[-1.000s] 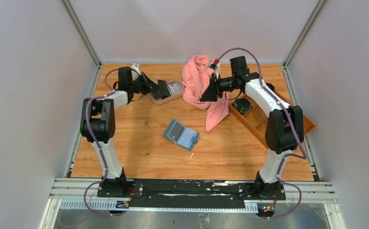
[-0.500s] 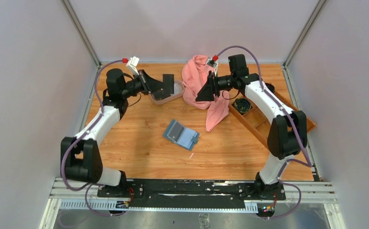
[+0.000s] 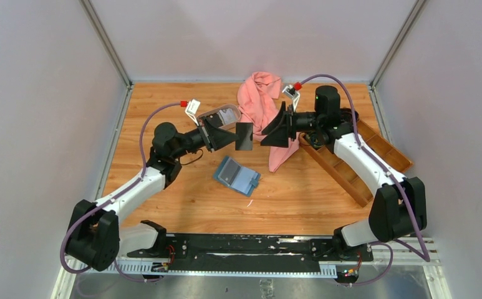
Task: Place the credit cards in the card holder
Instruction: Insert the credit card into the card holder.
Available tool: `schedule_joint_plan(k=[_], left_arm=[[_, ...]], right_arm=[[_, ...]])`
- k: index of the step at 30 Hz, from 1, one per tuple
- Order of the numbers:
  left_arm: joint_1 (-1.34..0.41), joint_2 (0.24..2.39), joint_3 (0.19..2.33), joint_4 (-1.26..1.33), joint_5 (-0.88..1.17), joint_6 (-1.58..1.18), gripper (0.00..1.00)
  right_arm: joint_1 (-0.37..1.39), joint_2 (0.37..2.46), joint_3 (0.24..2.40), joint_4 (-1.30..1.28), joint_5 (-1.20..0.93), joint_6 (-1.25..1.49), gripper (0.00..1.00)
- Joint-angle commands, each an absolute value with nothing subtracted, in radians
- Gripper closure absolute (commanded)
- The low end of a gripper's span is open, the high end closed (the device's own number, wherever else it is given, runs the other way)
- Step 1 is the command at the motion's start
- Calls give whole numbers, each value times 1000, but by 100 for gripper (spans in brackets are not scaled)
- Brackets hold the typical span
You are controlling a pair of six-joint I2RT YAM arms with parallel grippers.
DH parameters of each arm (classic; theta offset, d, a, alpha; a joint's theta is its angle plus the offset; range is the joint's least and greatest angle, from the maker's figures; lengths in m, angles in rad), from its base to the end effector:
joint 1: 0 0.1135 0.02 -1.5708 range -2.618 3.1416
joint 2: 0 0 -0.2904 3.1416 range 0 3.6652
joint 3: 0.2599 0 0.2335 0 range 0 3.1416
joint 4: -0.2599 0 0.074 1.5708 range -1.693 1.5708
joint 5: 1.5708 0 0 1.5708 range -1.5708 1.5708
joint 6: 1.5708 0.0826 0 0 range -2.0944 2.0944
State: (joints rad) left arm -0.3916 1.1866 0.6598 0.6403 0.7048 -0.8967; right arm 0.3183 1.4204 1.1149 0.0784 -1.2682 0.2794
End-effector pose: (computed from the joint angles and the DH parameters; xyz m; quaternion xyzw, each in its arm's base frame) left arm 0.2314 -0.1534 0.3367 0.0932 0.6695 -0.6043 0.4219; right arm 0.2658 0.1706 0.3678 -0.3809 0.6232 0.5908 0.3427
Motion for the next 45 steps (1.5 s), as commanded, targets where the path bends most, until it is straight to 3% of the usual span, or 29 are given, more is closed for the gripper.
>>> schedule_joint_plan(k=[1,9,16,23,30,34,38,39,40,43,45], left_arm=[[-423,1180,614,827,658,-995,100],[-468,1182,579,830,653,-994,100],[-488,1186,584,829,673,-986,100],[-504,1195,580,830,703,-979,100],[-512,1202,581,830,719,-977,100],[-512,1203,579,830,720,-976,100],[-512,1199,576,830,716,-974,100],[-512,1196,574,829,710,-972,100],[-510,1191,572,821,705,-967,96],[-474,1147,567,751,700,-922,69],[-432,1095,551,688,698,-881,60]], right_arm=[[307,1403,1062,235,-1260,396,14],[318,1424,1052,376,-1262,545,20],[329,1437,1066,385,-1256,587,34],[337,1441,1070,412,-1270,621,40],[354,1443,1067,413,-1278,627,53],[374,1441,1068,412,-1289,628,64],[382,1435,1072,405,-1304,606,97],[382,1430,1071,388,-1304,586,100],[382,1423,1067,367,-1301,556,100],[367,1379,1032,307,-1267,454,100],[345,1340,989,316,-1255,432,100]])
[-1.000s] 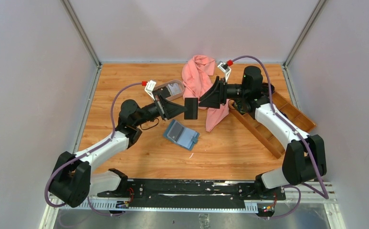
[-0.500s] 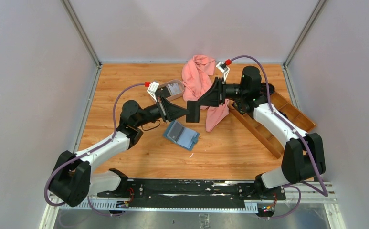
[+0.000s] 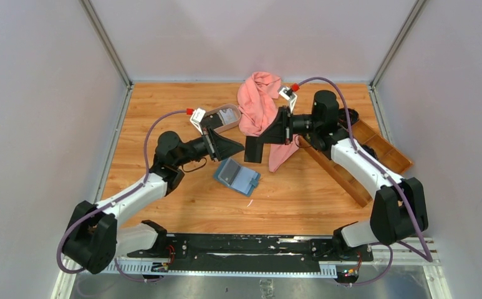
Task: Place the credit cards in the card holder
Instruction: Insert the credit card into the card holder.
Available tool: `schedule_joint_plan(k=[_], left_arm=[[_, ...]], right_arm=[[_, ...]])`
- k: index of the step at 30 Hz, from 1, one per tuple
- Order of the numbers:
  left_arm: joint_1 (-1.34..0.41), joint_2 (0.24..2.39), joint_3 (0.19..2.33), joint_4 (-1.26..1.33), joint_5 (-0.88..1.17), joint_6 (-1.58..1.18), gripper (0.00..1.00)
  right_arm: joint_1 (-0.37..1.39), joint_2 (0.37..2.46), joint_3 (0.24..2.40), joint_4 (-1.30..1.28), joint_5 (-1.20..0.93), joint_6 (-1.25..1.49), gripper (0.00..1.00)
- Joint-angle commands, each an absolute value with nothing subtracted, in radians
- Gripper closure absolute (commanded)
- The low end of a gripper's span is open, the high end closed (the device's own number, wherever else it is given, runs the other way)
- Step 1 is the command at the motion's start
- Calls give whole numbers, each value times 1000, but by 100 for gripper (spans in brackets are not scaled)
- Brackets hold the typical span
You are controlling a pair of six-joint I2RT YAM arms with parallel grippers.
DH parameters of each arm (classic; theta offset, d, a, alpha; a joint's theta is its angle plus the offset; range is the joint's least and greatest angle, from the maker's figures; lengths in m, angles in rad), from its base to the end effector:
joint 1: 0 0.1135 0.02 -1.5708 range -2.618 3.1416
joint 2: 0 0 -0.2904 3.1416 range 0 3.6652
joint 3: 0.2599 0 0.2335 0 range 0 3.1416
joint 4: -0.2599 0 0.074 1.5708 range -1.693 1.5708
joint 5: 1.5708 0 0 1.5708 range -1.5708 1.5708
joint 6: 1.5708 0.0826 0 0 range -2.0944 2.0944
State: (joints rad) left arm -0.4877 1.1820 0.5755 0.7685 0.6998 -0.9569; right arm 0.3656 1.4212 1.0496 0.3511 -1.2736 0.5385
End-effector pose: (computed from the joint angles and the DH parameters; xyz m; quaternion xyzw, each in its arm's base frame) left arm 0.2091 -0.1711 0.3250 0.1127 0.6524 -0.6398 0.3903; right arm 0.2584 0.1835 0.3726 -0.3650 0.6081 0.6279 0.3206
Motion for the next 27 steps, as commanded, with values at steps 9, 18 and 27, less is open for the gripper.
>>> schedule_joint_plan(k=[9,18,27], left_arm=[[-288,787,454,474,641,-692,1],[-281,927,340,374,613,-733,0],[-295,1025,362,184,405,-490,0]], right_arm=[[288,1196,712,443,-1205,365,100],[276,1217,613,518,-1066,455,100],[272,1333,555,774,-1017,714,100]])
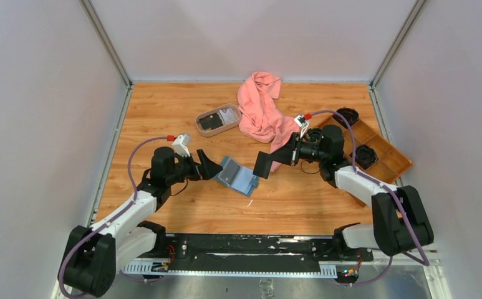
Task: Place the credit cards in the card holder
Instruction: Insert the credit card into the card holder.
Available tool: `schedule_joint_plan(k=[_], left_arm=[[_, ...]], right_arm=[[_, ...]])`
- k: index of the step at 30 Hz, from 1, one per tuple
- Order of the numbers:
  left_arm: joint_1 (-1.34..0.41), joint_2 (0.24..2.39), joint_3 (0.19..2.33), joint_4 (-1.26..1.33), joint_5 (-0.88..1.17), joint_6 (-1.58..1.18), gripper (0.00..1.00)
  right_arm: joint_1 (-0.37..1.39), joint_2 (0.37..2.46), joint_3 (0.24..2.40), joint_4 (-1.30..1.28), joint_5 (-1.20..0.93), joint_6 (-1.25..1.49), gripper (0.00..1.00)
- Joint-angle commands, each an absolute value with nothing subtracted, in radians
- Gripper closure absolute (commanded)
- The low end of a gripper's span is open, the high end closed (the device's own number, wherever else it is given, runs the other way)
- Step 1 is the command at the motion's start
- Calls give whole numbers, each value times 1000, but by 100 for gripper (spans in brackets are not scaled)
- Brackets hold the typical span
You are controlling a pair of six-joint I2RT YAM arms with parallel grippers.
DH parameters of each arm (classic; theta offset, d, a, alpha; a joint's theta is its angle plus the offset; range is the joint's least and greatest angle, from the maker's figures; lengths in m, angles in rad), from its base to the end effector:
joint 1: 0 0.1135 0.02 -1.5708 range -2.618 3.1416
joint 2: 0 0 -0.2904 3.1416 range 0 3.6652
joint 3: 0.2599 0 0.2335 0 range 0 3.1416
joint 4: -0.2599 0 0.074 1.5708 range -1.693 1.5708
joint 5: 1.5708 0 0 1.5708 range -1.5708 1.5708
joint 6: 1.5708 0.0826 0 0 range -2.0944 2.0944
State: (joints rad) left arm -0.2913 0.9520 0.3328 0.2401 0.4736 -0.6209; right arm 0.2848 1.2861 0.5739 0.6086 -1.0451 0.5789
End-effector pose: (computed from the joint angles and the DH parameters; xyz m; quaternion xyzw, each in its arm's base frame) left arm 0.1876 -0.0956 0.2134 -0.0021 0.8153 -0.4146 0.4043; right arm 0.2326 0.1425 0.2782 -0.2362 0.6857 0.5795 0.3718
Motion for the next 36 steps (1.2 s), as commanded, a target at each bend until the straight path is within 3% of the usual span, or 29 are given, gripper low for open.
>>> schedule_joint_plan(k=[1,4,7,15,20,24,26,29,36], left_arm=[[-295,1070,379,183,416,-472,0],[-295,1250,448,183,494,-447,1],[-295,1373,499,184,546,-445,9],[-295,1476,521,244,625,-474,49],[-295,1523,509,304,670,-526,61],[-301,1508,468,390,680,-597,86],[-322,1500,438,440,661,-644,93],[-365,1478,387,522,592,-728,100],[-478,1419,194,851,389,-1003,100]], right_arm=[[272,1347,555,784,-1020,724,100],[273,1394,555,828,-1034,762,100],[273,1427,560,844,-1047,778,100],[282,1495,561,848,-1054,776,100],[293,1544,559,859,-1048,776,100],[292,1564,532,907,-1007,791,100],[293,1577,502,981,-977,819,100],[295,1586,469,1035,-932,847,100],[302,1620,462,1015,-901,861,100]])
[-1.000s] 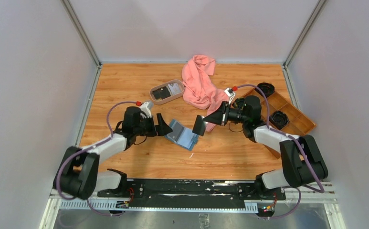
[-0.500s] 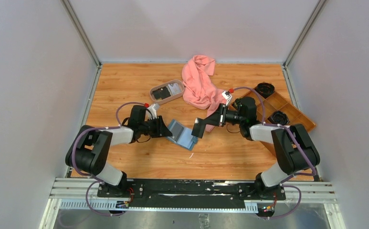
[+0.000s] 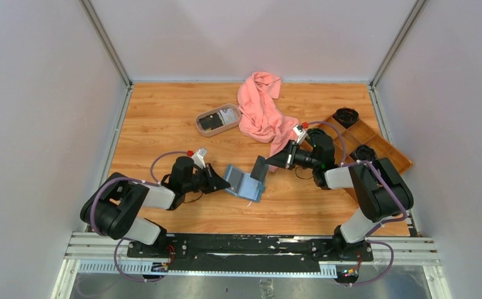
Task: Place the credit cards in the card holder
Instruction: Insert the credit card into the card holder.
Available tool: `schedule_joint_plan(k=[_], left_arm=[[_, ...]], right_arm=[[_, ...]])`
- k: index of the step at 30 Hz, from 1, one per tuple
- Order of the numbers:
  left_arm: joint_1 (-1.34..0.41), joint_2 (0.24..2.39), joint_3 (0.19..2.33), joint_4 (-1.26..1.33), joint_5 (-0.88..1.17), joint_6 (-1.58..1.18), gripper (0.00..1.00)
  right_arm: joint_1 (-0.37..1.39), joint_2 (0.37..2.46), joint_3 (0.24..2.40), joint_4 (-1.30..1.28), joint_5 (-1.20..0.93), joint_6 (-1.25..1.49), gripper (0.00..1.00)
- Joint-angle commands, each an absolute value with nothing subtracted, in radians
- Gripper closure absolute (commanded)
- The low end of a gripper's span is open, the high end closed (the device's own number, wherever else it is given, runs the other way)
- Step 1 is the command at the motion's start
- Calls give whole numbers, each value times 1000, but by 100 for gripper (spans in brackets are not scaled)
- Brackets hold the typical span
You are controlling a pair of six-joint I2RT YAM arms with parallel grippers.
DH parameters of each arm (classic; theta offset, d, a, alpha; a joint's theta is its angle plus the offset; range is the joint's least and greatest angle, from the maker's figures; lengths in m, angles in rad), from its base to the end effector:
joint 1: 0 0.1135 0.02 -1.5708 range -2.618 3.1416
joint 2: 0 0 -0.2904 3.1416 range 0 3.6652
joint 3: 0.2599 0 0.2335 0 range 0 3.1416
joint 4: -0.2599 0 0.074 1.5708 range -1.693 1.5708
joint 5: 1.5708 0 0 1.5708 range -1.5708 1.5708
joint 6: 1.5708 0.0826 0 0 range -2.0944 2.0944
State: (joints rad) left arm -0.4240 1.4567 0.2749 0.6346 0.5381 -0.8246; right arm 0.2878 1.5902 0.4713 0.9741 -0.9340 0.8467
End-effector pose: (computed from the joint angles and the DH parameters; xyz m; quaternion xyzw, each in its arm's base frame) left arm 0.2121 -0.1422 0.1406 -0.0396 0.8496 -0.4640 0.2476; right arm 0.2688 0.1488 0.2093 -0.0968 0.7304 0.6010 0.3096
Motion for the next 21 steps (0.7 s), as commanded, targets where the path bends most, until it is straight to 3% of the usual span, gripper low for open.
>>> schedule_joint_plan(k=[1,12,21], left_arm=[[-494,1408,177,875,356,-1025,100],[-545,1371,120,925,238,-1065,100],[-568,1448,103,985,234,-1060,92]], right_arm=[[304,1632,464,1016,-905,867,100],[390,1658,482,871,-834,859,100],[407,1726,502,936,-845,891,100]])
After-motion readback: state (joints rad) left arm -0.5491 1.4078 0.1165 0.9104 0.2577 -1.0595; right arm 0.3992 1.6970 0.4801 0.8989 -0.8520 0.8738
